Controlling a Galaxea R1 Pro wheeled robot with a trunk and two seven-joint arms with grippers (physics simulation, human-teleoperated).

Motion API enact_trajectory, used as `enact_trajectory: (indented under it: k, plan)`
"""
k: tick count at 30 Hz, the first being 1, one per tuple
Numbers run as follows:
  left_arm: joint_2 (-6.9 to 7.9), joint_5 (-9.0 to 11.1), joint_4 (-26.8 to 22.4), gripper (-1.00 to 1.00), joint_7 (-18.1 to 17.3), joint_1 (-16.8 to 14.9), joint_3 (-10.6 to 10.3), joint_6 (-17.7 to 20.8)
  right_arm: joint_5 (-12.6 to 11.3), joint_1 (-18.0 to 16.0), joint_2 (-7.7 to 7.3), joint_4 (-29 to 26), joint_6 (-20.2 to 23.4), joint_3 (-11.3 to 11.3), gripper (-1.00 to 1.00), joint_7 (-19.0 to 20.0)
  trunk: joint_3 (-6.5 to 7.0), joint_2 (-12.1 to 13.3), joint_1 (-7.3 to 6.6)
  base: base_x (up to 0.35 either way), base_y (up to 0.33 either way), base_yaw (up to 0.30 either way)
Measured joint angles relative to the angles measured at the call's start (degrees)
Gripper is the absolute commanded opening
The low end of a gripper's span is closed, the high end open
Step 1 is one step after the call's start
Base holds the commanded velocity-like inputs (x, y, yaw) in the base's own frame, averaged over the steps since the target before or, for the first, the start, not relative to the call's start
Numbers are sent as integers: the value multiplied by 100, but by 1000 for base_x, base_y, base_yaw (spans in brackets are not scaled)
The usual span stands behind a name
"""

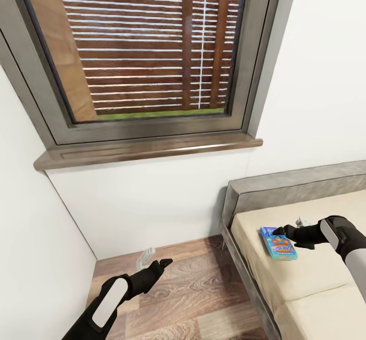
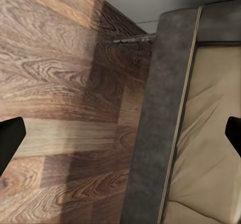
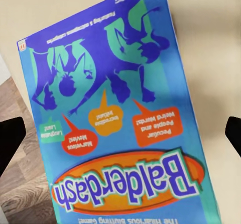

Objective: Put all the toys in the child's room - the three board games (two on the bed and one on the table), the two jigsaw puzzles on the table, and the tennis ball on the table - inside the toy box on the table in the child's room.

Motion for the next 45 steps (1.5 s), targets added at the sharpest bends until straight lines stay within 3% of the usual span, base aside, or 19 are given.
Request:
enact_trajectory:
  k: [30,45]
  plan:
    - [-3,-1,0,100,2,0,-2,-1,-10,0,-33,-9,9,-22,100,0,-52,0,0,0,0,2]
    - [-5,-2,-1,100,3,0,-2,-1,-5,0,-23,-9,10,-19,100,7,-53,0,0,0,0,131]
